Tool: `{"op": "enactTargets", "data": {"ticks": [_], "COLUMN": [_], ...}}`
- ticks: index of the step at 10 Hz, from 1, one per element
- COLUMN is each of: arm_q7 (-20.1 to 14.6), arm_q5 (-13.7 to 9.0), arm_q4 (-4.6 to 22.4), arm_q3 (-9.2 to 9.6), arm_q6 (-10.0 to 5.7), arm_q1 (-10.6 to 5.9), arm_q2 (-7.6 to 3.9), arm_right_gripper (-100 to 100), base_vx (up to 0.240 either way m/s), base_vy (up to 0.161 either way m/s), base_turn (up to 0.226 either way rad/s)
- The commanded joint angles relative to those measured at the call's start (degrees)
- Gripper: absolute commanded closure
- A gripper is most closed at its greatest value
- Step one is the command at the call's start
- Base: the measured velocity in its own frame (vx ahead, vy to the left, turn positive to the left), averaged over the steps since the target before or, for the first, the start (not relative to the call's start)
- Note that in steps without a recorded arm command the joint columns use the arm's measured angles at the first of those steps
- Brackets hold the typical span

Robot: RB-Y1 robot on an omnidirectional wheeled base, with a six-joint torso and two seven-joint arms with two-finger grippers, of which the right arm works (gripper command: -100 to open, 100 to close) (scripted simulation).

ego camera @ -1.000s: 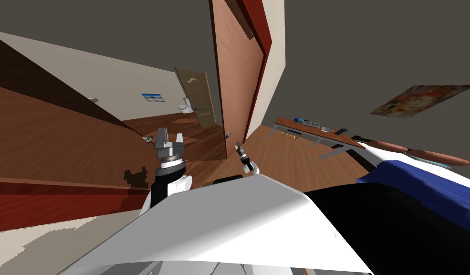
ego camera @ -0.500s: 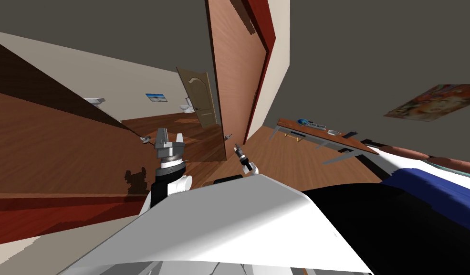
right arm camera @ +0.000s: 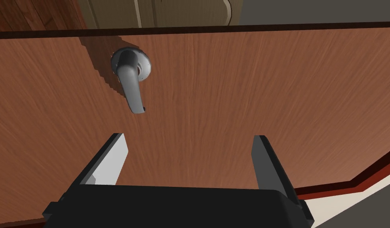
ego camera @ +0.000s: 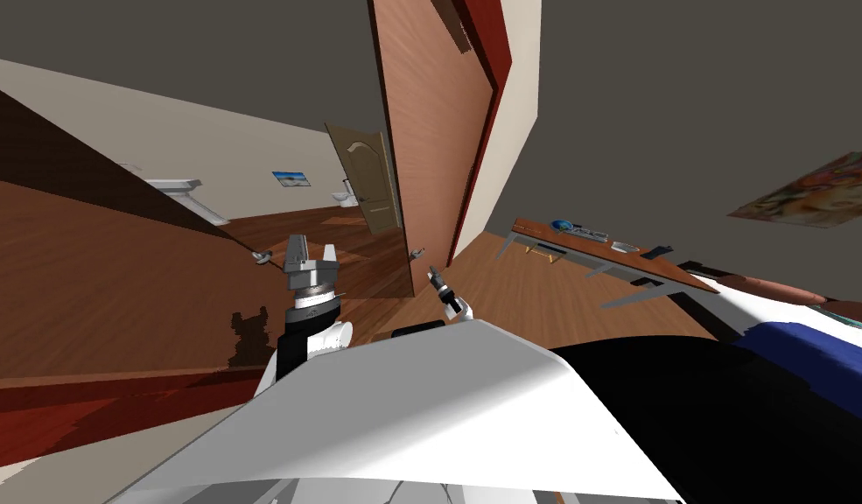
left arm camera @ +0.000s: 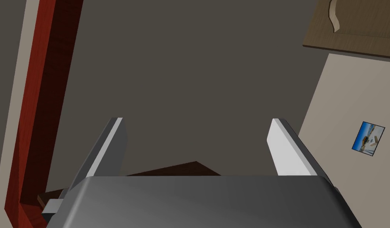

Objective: Push the door open

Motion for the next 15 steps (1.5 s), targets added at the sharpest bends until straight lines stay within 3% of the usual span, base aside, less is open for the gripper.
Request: {"op": "enactTargets", "data": {"ticks": [1,2,8,15], "arm_q7": [-0.24,-0.24,-1.09,-1.78], "arm_q5": [0.80,0.80,3.25,5.21], "arm_q4": [2.67,2.67,12.14,19.71], "arm_q3": [0.34,0.34,1.28,2.02], "arm_q6": [-0.34,-0.34,-1.84,-3.05], "arm_q1": [-1.07,-1.07,-5.00,-8.14], "arm_q2": [0.25,0.25,1.09,2.12], "arm_right_gripper": [-100,-100,-100,-100], "base_vx": [0.106,0.075,0.098,0.086], "base_vy": [-0.086,-0.076,-0.096,-0.081], "base_turn": [0.074,0.034,0.062,0.043]}}
